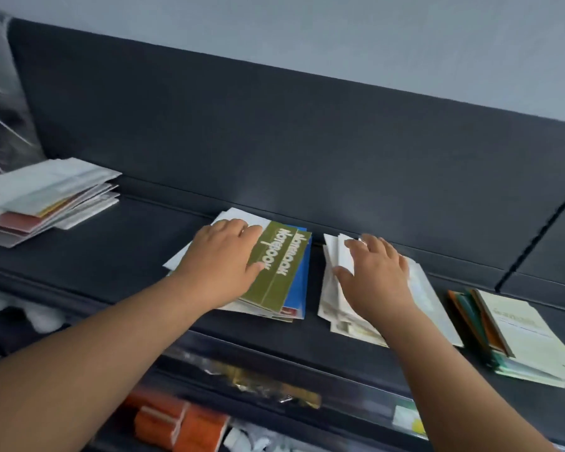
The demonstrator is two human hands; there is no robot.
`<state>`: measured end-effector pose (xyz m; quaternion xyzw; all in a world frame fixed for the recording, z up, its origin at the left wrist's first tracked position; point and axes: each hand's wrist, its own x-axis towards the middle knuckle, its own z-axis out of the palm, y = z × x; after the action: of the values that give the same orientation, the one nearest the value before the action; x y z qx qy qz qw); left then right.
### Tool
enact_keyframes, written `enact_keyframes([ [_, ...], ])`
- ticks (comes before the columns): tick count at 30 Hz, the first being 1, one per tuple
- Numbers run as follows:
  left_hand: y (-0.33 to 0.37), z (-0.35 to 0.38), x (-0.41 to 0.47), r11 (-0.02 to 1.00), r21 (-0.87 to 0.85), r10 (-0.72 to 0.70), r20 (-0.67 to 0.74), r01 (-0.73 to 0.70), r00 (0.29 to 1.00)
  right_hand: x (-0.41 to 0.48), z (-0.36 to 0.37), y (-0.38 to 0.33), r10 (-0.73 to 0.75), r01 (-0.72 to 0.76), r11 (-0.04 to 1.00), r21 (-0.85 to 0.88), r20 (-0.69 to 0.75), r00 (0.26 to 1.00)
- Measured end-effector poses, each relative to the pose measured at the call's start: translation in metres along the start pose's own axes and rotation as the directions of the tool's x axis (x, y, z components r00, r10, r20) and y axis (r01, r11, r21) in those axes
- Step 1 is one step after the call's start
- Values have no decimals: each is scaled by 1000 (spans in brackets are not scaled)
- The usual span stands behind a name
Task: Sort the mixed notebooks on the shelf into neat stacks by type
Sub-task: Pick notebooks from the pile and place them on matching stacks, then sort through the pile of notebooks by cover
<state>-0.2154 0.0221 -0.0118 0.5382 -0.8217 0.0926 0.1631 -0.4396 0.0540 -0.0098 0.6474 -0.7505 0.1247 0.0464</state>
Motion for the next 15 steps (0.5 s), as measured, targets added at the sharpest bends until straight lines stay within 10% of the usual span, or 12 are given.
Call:
enact_keyframes([
  [15,-275,-66,-124,950,93,-294,-43,297,955,-6,37,-305,-309,298,938,176,38,950],
])
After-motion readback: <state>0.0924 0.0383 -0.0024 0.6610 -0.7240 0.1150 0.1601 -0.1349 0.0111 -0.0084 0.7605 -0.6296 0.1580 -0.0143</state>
